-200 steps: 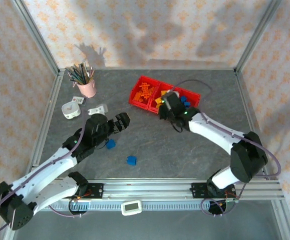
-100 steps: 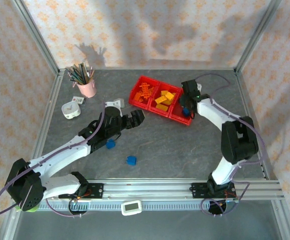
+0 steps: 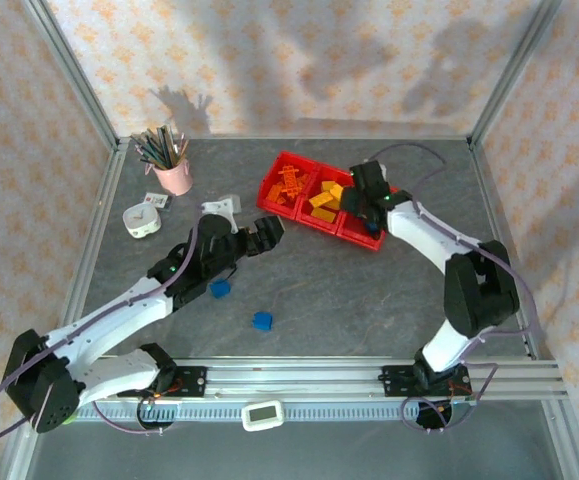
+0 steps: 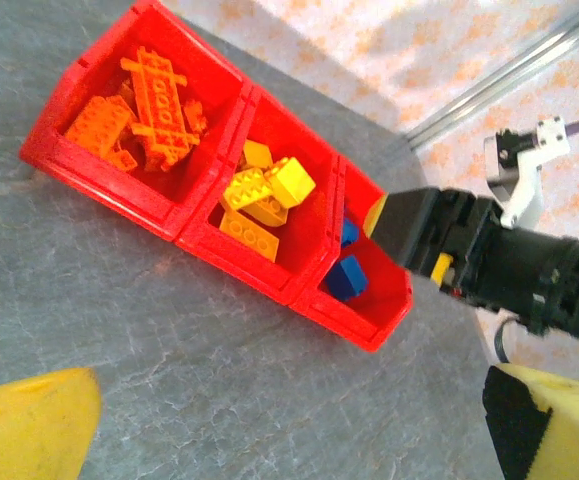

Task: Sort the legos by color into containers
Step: Pick up the lego from the bottom-left of the table.

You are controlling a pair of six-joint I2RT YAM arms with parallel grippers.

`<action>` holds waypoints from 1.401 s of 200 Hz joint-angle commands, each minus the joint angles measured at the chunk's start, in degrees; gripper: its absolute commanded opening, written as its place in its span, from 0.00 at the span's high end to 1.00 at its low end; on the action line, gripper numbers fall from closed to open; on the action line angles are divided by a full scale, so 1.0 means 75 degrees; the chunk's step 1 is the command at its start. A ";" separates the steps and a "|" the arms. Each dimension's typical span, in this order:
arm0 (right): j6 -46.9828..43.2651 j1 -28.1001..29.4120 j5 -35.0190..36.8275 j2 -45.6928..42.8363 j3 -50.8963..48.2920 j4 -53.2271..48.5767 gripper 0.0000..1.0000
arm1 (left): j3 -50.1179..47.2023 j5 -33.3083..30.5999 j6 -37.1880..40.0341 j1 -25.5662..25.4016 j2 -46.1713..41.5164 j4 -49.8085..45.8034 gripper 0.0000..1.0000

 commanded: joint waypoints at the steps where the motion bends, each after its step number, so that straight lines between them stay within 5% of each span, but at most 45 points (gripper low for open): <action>1: -0.0043 0.0679 -0.0145 -0.0385 -0.0258 -0.0017 0.36 | -0.0266 -0.0596 -0.0012 0.0066 -0.0557 -0.0511 0.01; 62: -0.0036 0.2810 -0.0729 -0.0005 -0.0186 0.0564 0.29 | -0.0502 -0.1479 -0.0445 0.0300 -0.2257 -0.2280 0.01; 136: -0.0428 0.4784 -0.0864 0.2050 0.1002 0.1118 0.21 | -0.0268 -0.2770 -0.1254 0.0351 -0.4004 -0.4665 0.01; 232: -0.0395 0.5402 -0.0405 0.4220 0.2834 0.0833 0.17 | -0.0259 -0.3434 -0.1626 0.0351 -0.4754 -0.5423 0.01; 280: -0.0506 0.5402 -0.0251 0.4754 0.3383 0.0711 0.26 | -0.0361 -0.3381 -0.1592 0.0351 -0.4726 -0.5269 0.01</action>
